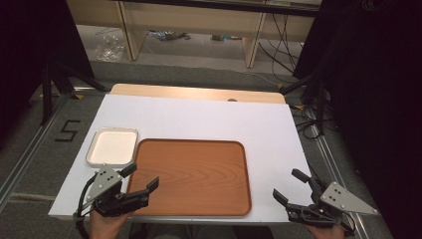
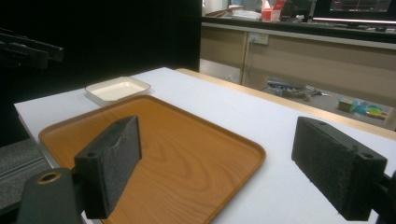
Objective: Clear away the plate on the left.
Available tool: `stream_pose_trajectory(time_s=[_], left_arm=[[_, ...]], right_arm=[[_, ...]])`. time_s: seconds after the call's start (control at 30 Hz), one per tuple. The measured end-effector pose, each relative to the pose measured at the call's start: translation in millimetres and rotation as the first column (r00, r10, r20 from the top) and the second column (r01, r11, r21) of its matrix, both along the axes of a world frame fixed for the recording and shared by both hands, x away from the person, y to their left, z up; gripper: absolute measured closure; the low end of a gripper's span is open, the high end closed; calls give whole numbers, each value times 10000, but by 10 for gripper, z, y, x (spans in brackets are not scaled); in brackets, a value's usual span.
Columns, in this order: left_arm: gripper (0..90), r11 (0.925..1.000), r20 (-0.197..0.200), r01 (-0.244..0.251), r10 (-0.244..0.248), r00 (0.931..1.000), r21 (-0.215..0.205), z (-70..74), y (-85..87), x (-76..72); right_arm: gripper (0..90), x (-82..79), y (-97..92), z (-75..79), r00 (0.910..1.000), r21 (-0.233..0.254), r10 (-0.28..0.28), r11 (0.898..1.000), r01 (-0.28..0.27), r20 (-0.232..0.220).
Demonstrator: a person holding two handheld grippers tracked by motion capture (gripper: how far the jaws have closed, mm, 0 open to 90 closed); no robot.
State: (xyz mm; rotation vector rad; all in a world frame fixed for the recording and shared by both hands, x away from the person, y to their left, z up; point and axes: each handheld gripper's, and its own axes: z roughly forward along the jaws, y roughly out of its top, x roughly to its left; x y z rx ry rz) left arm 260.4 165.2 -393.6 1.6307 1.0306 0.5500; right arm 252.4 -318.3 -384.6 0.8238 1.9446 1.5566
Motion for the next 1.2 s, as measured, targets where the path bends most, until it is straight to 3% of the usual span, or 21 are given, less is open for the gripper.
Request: stream_pose_trajectory(time_s=[0.5, 0.7, 0.8, 1.2], left_arm=[[202, 10000, -135, -74, 75, 9999, 43, -8, 10, 30], [207, 9985, -265, -555, 554, 9981, -6, -23, 52, 79], [209, 9972, -402, -744, 744, 9964, 9, -40, 83, 126], [223, 9942, -619, -1007, 1030, 9928, 383, -83, 138, 270]], right_arm=[[167, 1, 1, 1, 10000, -36, 14, 10000, -14, -40], [168, -2, 14, -7, 9999, 59, -140, 9999, 140, -53], [168, 6, 8, -2, 10000, -94, 52, 9999, -53, -36], [168, 4, 11, -2, 10000, -173, -19, 9998, 18, -63]])
